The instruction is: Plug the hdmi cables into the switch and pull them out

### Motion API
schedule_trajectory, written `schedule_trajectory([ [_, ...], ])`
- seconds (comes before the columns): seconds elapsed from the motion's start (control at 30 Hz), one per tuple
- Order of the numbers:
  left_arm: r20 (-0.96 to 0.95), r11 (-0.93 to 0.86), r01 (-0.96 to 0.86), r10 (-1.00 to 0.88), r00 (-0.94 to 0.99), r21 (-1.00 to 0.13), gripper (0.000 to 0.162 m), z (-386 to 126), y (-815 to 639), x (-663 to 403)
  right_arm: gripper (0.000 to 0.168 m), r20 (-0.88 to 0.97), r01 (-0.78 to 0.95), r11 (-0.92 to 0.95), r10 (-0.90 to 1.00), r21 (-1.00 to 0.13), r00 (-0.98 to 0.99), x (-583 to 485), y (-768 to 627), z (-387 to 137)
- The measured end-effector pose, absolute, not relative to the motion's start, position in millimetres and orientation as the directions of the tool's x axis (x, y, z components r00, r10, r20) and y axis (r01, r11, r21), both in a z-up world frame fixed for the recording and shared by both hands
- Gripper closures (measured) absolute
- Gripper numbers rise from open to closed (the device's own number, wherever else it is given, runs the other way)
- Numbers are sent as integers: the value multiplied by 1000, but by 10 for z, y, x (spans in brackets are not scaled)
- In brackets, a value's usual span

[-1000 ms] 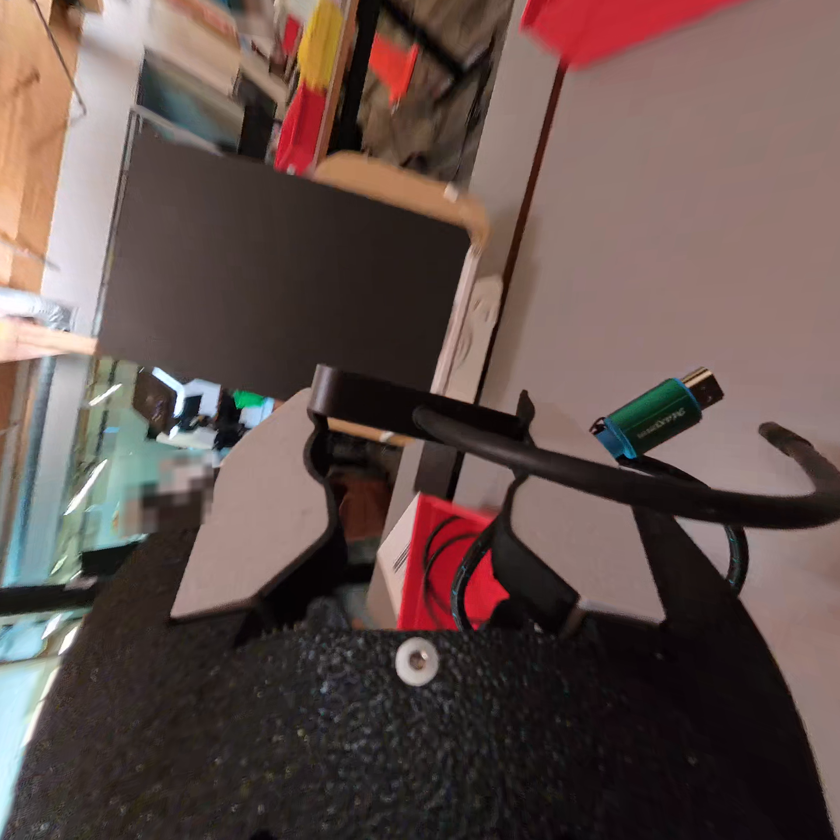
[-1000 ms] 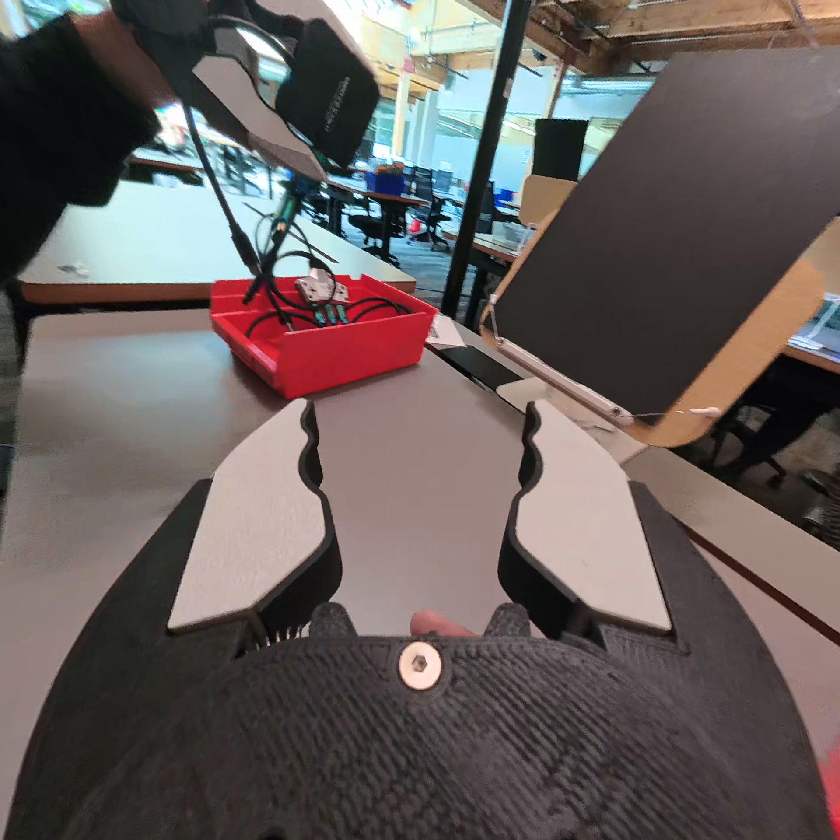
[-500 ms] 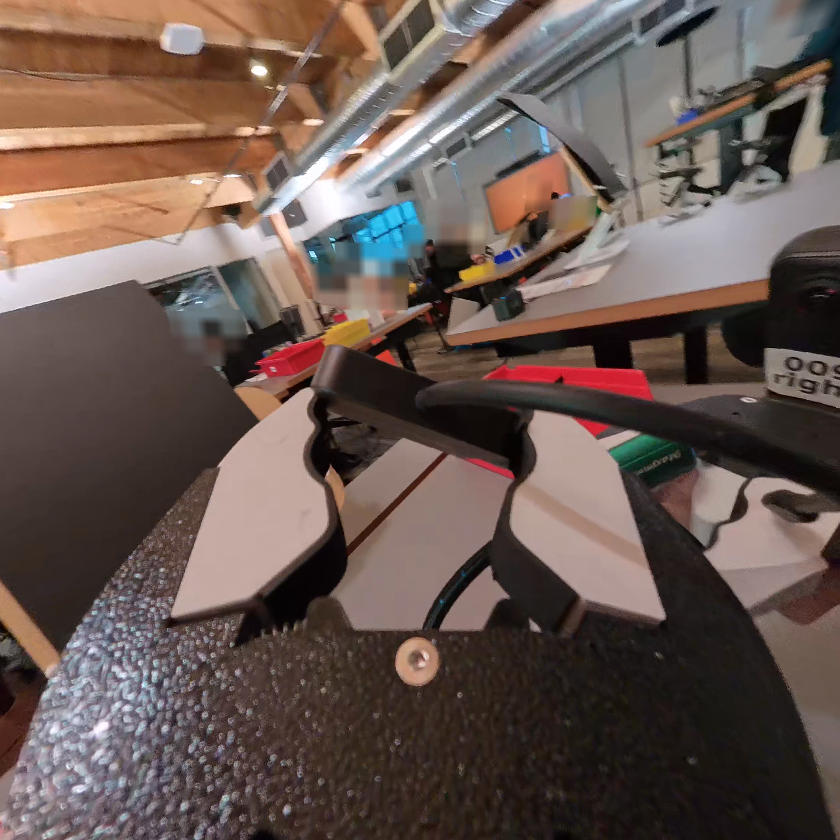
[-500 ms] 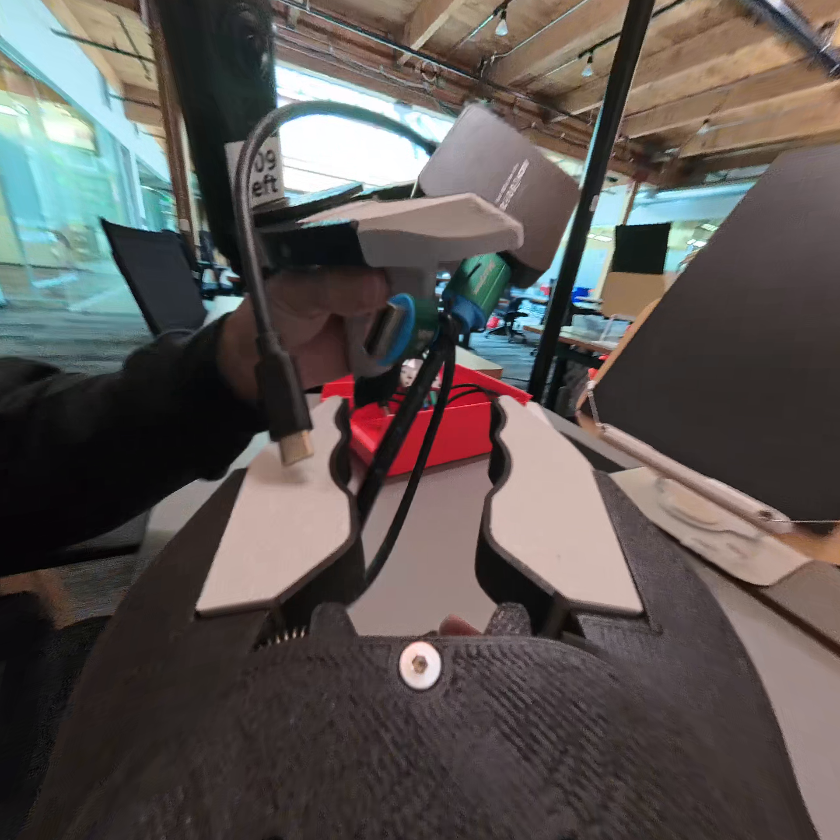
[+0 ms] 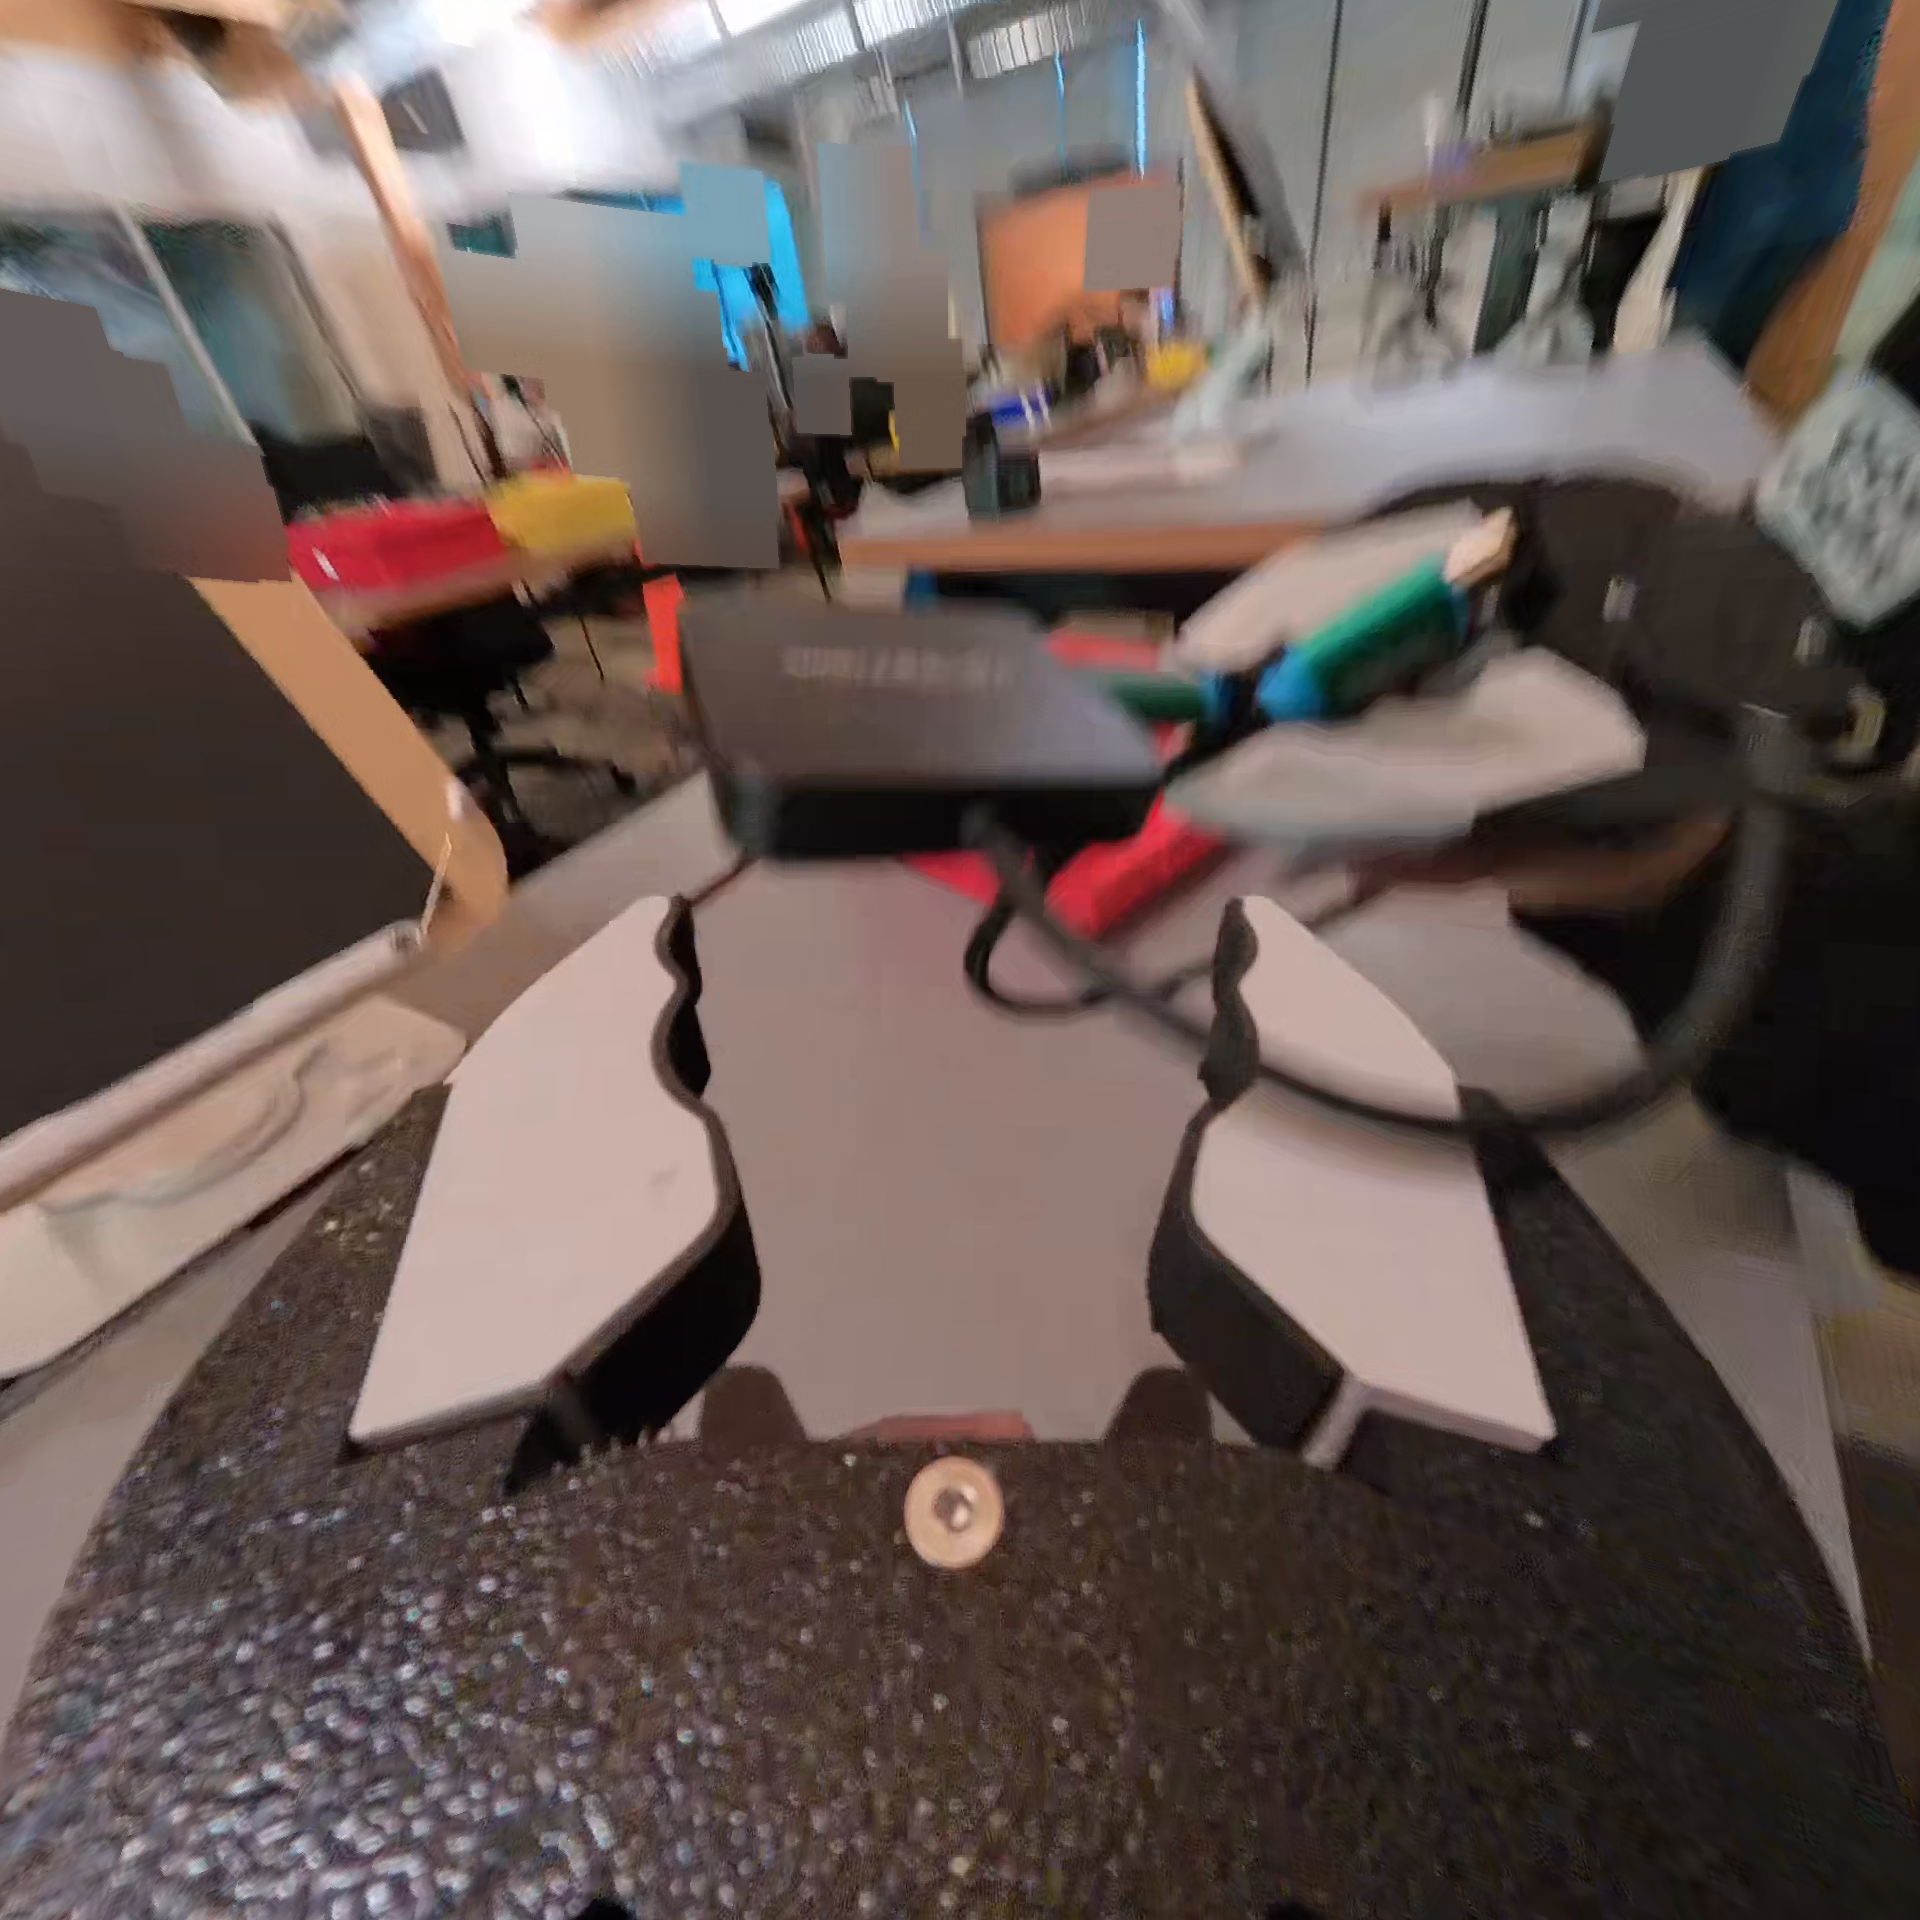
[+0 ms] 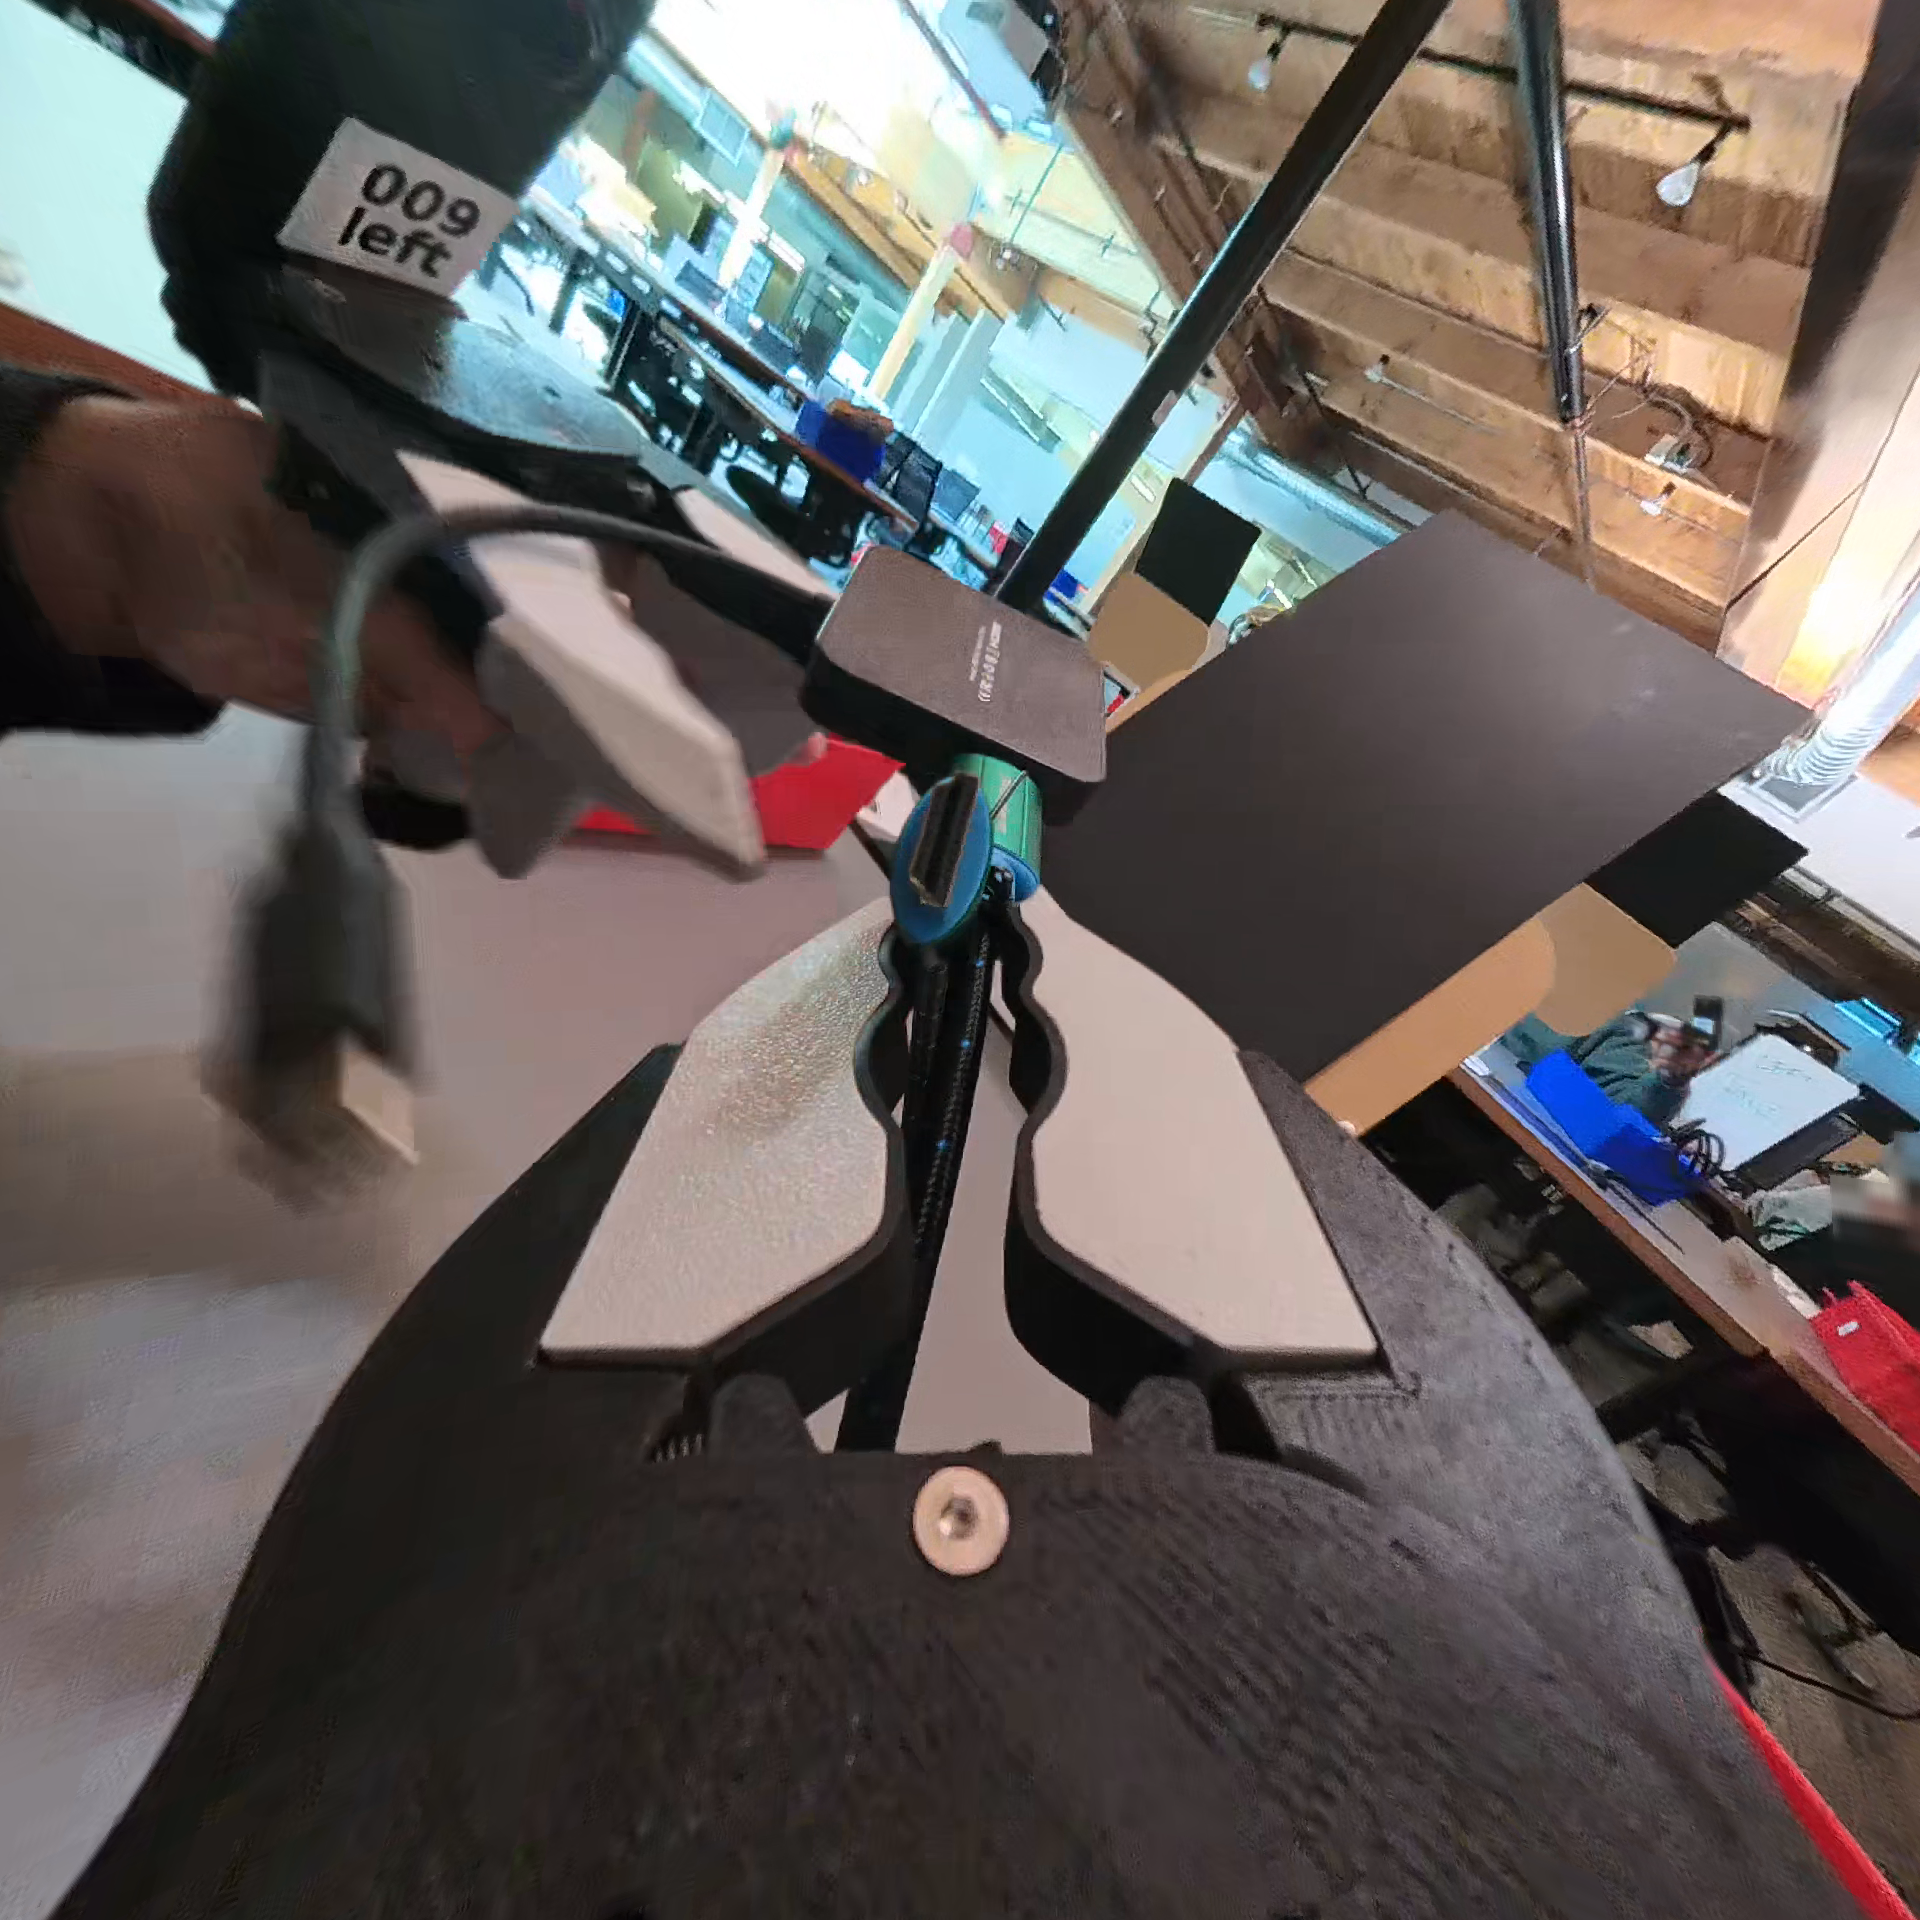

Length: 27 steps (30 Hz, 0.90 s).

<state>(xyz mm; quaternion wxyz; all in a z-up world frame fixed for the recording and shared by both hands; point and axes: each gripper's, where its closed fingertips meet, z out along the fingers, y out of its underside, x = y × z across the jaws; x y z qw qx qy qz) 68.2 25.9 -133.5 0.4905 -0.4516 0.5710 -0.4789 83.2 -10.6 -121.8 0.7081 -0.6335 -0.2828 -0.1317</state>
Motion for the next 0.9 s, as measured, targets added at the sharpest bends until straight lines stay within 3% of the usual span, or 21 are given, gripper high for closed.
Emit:
schedule_trajectory([
  [0.13,-159,215,-226,-957,-241,-950,62,-1819,368,375,153,669,641,191,225,-743,708,896,-254,-1297],
  [0.2,-50,116,-226,-959,-278,-967,63,-1815,389,254,152,702,673,202,252,-712,666,874,-306,-1326],
  [0.27,154,-93,-173,-910,-385,-981,73,-1623,254,179,152,710,676,223,292,-702,641,803,-334,-1347],
  [0.33,330,-269,-191,-785,-524,-944,107,-1449,68,111,152,714,667,263,337,-697,614,687,-357,-1371],
  [0.37,393,-318,-231,-731,-558,-920,114,-1421,2,114,152,715,661,281,360,-696,599,620,-367,-1388],
  [0.43,482,-362,-318,-637,-601,-876,107,-1430,-133,139,152,729,668,302,379,-680,570,519,-365,-1419],
  [0.57,597,-406,-441,-479,-643,-800,112,-1451,-358,156,150,759,735,263,423,-625,495,460,-333,-1603],
  [0.6,601,-392,-455,-510,-616,-799,139,-1529,-334,203,148,762,733,271,420,-624,493,458,-334,-1605],
  [0.63,596,-382,-457,-530,-604,-803,144,-1581,-316,234,145,754,725,270,424,-634,502,468,-335,-1605],
  [0.9,658,-461,-469,-530,-535,-753,148,-1620,-191,371,121,696,606,343,363,-718,619,579,-342,-1438],
])
